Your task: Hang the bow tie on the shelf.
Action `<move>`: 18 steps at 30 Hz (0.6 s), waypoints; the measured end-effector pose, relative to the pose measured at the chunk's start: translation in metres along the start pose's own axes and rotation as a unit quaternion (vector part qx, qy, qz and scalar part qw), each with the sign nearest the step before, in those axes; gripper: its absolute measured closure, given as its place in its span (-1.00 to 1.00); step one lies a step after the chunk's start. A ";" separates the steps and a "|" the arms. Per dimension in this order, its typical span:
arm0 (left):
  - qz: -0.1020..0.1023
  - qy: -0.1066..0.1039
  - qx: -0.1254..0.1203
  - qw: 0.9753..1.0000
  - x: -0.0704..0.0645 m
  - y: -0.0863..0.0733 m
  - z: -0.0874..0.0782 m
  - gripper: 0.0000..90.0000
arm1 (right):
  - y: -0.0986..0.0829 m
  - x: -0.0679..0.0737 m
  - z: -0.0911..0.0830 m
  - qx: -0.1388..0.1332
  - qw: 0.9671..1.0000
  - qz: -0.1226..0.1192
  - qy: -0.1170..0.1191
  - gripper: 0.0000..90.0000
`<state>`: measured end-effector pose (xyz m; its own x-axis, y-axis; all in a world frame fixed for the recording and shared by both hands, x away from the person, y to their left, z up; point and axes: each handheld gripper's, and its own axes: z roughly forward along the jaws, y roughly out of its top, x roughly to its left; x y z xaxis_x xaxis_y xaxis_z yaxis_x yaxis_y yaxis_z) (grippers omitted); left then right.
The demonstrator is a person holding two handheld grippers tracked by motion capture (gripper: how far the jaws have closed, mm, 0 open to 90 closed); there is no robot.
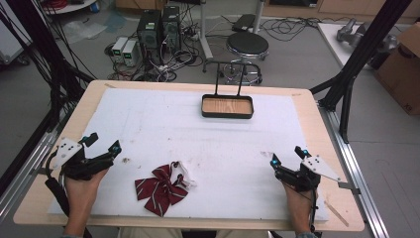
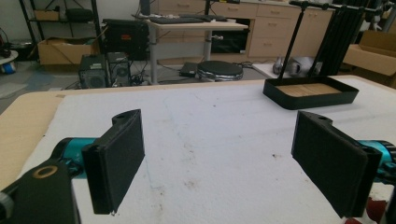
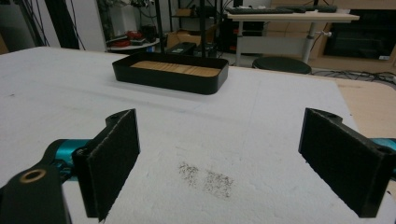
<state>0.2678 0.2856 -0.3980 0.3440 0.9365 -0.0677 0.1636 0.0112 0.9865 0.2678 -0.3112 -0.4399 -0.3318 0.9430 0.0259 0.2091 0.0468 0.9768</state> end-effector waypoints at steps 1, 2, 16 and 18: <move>-0.001 -0.003 0.000 1.000 0.000 0.000 0.000 -0.61 | 0.000 0.000 0.000 0.000 1.000 0.000 0.000 -0.75; -0.003 -0.006 0.000 1.000 -0.001 0.000 0.001 -0.61 | 0.000 0.000 0.000 -0.001 1.000 -0.001 0.001 -0.74; 0.009 -0.043 0.000 0.999 -0.009 0.002 0.006 -0.61 | -0.001 0.001 0.001 0.004 1.000 -0.007 0.002 -0.74; 0.011 -0.047 0.002 0.999 -0.010 0.002 0.006 -0.60 | -0.001 0.001 0.001 0.005 1.000 -0.007 0.003 -0.74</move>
<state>0.2704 0.2736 -0.3964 0.4334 0.8992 -0.0603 0.1579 -0.0099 0.9874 0.2679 -0.3099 -0.4406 -0.3403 0.9402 0.0125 0.2135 0.0643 0.9748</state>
